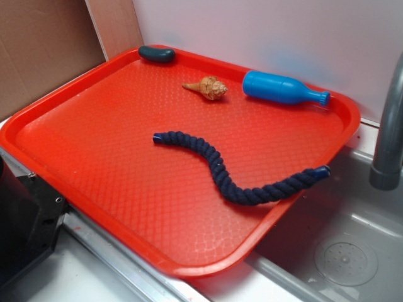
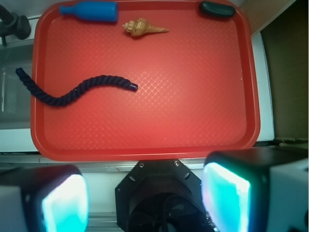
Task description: Grab the blue rope.
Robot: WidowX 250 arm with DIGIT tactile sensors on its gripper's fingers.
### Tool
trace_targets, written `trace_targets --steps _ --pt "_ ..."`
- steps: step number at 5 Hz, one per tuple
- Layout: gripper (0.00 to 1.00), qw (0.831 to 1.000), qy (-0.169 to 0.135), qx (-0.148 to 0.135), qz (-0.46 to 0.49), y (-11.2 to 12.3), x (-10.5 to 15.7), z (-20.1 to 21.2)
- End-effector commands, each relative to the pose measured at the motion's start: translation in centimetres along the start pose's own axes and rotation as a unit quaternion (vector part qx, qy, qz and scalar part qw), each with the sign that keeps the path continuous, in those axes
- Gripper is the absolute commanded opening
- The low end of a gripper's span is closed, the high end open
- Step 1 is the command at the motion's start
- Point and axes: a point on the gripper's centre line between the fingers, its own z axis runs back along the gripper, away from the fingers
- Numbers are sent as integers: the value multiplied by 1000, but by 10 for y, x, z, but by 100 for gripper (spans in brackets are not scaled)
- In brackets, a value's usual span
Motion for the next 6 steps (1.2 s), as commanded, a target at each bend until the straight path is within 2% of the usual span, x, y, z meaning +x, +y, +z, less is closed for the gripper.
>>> trace_targets --steps 1,2,3,4,5,6 --pt "100 998 -11 -14 -63 8 28 -10" --pt "100 985 -30 -20 -171 5 47 -23" --pt "100 954 -64 -13 -292 -8 64 -44" --pt "100 916 -64 -38 -393 -23 75 -66" --pt "100 871 -61 -60 -484 -28 95 -104" --pt "100 844 -47 -74 -530 -31 110 -135"
